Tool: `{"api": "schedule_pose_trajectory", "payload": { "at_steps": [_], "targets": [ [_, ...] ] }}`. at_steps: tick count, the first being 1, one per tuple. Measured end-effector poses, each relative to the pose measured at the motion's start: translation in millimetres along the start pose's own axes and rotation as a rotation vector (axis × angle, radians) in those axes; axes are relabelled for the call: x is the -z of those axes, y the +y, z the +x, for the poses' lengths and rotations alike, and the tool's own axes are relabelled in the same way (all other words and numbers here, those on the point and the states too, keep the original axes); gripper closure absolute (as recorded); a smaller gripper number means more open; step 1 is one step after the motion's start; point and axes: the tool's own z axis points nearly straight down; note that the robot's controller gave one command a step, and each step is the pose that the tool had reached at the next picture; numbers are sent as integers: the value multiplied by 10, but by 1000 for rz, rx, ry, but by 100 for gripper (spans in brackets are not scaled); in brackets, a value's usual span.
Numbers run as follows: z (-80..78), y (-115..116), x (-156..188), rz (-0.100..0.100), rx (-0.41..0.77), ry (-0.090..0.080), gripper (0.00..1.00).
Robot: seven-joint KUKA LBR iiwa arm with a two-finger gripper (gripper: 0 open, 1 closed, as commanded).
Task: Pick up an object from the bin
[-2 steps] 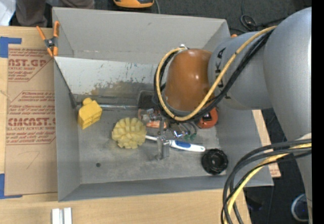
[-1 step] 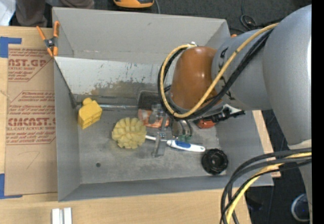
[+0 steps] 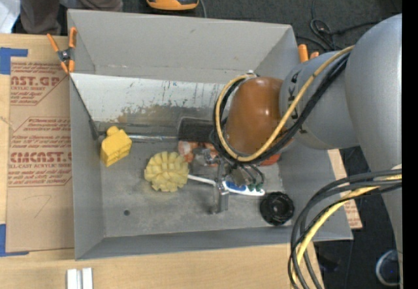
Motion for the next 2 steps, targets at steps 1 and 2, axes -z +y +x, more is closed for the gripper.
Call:
{"api": "schedule_pose_trajectory", "payload": {
  "at_steps": [1,2],
  "targets": [
    [-107,59,158,1,-321,-12,100],
    [-107,59,158,1,-321,-12,100]
  ]
}}
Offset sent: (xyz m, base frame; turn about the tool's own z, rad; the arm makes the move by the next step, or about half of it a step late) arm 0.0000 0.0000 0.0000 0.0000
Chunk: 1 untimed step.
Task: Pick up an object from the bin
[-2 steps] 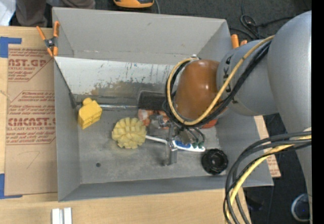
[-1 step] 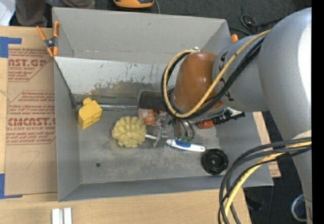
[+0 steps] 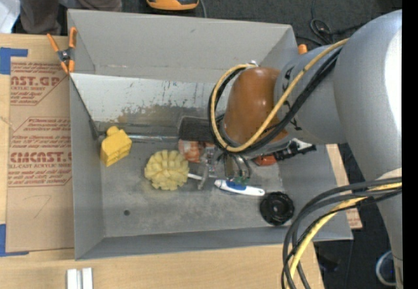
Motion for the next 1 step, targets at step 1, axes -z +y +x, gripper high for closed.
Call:
{"api": "schedule_pose_trajectory", "payload": {
  "at_steps": [1],
  "targets": [
    [5,26,205,2,11,13,100]
  ]
}}
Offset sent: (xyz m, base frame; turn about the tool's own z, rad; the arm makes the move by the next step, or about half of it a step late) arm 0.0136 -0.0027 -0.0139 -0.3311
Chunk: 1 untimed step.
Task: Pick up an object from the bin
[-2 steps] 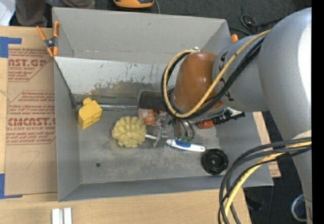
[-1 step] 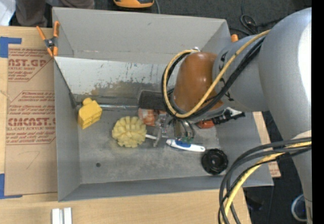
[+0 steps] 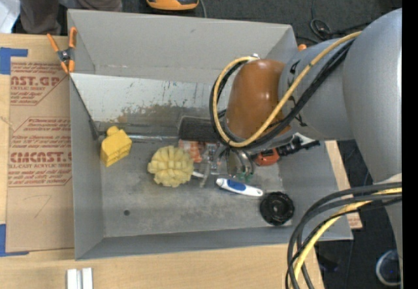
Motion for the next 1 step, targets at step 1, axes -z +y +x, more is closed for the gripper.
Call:
{"api": "schedule_pose_trajectory", "payload": {
  "at_steps": [1],
  "targets": [
    [-115,-13,-104,0,242,-7,100]
  ]
}}
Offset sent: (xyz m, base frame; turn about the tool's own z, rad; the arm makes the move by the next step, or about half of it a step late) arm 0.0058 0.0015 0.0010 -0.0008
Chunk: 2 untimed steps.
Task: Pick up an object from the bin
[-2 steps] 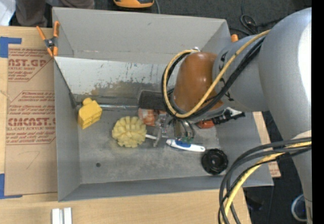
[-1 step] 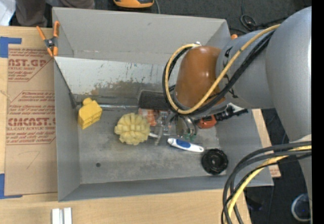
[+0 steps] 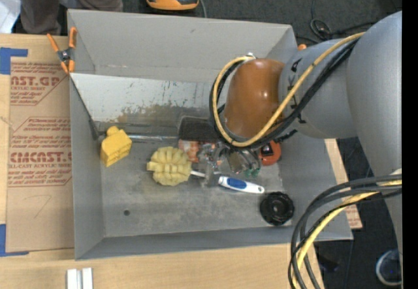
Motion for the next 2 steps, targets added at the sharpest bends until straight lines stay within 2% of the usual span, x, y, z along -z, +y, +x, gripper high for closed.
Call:
{"api": "schedule_pose_trajectory", "payload": {
  "at_steps": [1,2],
  "targets": [
    [19,16,-145,-2,-34,-1,100],
    [-77,8,-196,0,8,-1,100]
  ]
}}
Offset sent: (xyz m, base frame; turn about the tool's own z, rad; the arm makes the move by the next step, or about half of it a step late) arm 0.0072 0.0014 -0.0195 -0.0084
